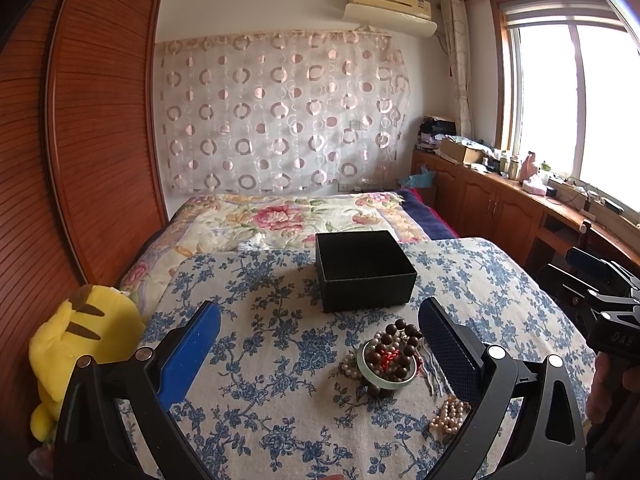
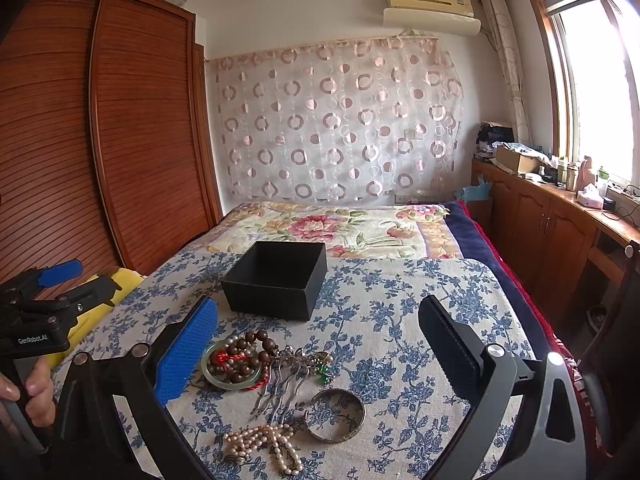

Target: Organize jewelry

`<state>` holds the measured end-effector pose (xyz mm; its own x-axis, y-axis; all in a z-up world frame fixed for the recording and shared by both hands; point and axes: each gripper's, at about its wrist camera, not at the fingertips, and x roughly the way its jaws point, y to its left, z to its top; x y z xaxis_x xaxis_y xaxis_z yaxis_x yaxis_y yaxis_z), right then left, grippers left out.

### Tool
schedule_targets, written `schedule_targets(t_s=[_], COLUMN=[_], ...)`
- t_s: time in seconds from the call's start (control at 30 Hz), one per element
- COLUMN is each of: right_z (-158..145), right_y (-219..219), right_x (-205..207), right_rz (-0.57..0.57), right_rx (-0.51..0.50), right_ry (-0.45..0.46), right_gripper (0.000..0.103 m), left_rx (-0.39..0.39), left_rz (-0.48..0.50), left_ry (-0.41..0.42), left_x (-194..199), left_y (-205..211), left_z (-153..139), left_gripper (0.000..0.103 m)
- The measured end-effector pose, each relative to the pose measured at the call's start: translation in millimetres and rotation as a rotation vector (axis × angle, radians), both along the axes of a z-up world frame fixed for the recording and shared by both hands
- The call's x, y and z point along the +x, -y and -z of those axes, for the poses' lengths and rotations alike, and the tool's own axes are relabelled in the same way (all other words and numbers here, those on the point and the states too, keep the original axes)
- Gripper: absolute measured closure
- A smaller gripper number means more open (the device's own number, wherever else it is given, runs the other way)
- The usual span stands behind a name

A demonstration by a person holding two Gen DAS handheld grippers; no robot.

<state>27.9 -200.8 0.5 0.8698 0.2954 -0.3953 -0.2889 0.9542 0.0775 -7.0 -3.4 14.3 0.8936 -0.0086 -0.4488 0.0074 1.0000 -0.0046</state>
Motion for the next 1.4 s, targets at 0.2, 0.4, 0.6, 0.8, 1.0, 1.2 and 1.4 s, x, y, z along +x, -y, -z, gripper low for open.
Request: schedule_targets(t_s=[0.2, 0.4, 0.6, 0.8, 1.0, 1.2, 1.4], right_z=[-0.3, -0.2, -2.4, -3.3, -6.8, -4.9, -2.2], right_y=[-0.2, 0.1, 0.4, 2.1, 1.7, 2.2, 1.9], right_x=[-0.1, -0.2, -1.5, -1.8, -4.9, -6.0, -5.5], right_rz=[0.000, -0.003, 0.003, 0.004, -0.002, -0.005, -0.007], right_rx=[0.000, 0.000, 0.000, 0.002, 0.009, 0.010, 0.008], right_ry=[-0.001, -0.003, 0.004, 0.009, 0.019, 0.019, 0.016], right_gripper=[0.002, 0.002, 0.002, 0.002, 0.002, 0.002, 0.002], left_rx=[-0.002, 0.002, 0.001, 0.004, 0.005, 0.005, 0.003], left_rz=[-0.001, 0.003, 0.003, 0.008, 0.010, 0.011, 0.009], left_ry=[0.000, 0.001, 0.001, -0.004, -0.006, -0.008, -0.013], left_x=[-0.3, -0.5, -0.3, -0.1, 1.3, 1.4, 1.1], left_y=[0.2, 0.8, 1.0, 2.3, 3.9, 5.2, 5.9], left_z=[0.1, 3.0, 2.9, 5.7, 8.9, 10.1, 13.6], left_gripper=[0.007, 0.007, 0.007, 0.007, 0.007, 0.007, 0.007])
